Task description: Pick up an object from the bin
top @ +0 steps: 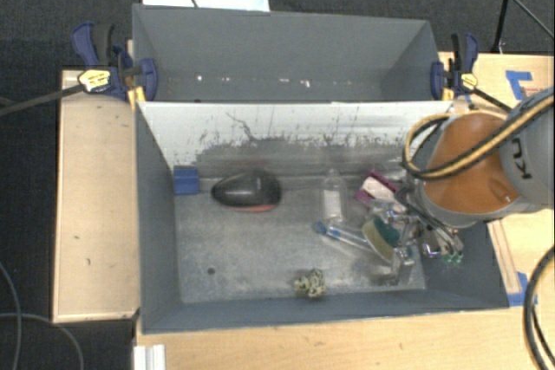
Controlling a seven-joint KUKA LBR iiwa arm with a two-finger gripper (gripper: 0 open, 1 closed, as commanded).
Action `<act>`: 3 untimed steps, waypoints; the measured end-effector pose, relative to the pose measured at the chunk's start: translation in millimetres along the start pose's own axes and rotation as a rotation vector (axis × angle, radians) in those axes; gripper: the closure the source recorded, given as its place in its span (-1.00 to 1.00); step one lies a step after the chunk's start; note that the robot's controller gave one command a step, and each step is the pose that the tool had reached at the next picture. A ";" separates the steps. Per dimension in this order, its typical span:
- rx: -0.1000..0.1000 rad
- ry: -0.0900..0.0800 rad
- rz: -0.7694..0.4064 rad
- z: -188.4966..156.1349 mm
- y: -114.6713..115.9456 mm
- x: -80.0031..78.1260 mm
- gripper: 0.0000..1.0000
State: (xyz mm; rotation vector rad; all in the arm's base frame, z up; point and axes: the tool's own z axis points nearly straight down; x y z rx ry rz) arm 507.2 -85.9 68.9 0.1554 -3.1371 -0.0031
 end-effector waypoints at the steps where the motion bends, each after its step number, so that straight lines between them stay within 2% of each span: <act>1: 0.002 -0.002 -0.005 -1.4 -1.9 -0.4 1.00; 2: 0.003 -0.010 0.022 -115.9 13.5 -0.8 1.00; 3: 0.004 -0.013 0.035 -241.3 6.5 -24.7 1.00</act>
Offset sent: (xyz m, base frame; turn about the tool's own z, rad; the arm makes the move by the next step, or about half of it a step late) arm 0.0000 0.0000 0.0000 0.0000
